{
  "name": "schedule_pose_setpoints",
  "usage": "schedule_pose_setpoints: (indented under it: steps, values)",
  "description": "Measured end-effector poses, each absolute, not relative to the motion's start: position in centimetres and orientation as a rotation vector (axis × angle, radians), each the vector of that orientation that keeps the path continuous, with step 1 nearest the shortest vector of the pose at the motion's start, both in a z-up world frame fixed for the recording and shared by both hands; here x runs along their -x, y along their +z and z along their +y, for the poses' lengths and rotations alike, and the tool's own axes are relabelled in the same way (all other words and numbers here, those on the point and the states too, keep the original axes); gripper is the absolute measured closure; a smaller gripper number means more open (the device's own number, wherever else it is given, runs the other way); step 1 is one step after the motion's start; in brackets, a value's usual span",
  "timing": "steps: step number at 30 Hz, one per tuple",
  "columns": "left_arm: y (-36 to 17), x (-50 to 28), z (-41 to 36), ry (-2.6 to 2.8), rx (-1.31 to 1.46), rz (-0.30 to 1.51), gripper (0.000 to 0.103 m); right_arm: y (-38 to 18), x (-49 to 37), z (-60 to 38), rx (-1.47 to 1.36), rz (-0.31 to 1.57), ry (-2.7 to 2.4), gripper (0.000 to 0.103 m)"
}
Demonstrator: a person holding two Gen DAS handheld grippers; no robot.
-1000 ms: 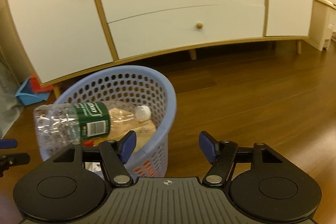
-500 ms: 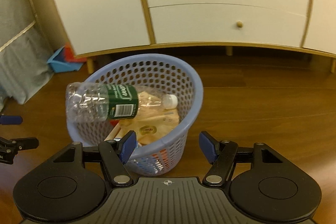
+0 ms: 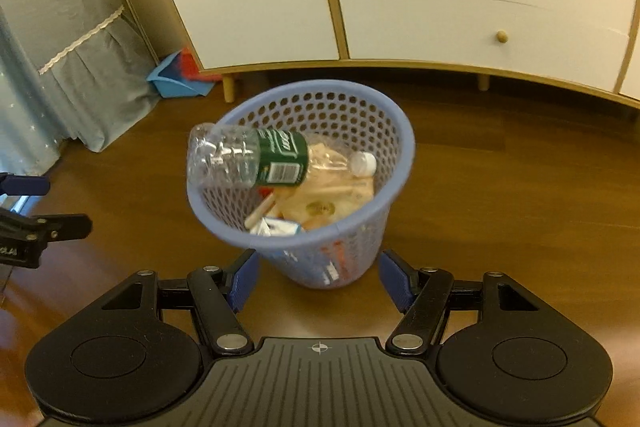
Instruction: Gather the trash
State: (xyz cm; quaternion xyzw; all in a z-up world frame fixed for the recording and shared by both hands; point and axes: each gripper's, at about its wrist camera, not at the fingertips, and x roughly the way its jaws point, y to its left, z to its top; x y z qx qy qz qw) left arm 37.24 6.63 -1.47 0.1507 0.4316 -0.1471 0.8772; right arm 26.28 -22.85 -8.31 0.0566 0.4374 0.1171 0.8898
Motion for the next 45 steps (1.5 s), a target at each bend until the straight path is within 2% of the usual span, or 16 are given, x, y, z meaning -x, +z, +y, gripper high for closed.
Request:
schedule_pose_setpoints:
  steps: [11, 24, 34, 45]
  values:
    - [-6.4, -35.1, 6.3, -0.308, -0.131, 0.919, 0.004, -9.7, -22.4, -23.2, -0.084, 0.877, 0.169, 0.040]
    - [-9.0, -34.2, 7.6, -0.312, -0.199, 0.889, 0.004, -9.6, -20.5, -20.1, -0.050, 0.831, 0.177, 0.040]
    - [-5.8, -30.2, 7.3, -0.234, -0.163, 0.902, 0.004, -9.8, -19.2, -21.6, -0.057, 0.870, 0.208, 0.040]
    - [-0.8, -22.7, 5.1, -0.153, -0.095, 0.911, 0.004, -4.7, -13.5, -24.5, -0.091, 0.852, 0.236, 0.040]
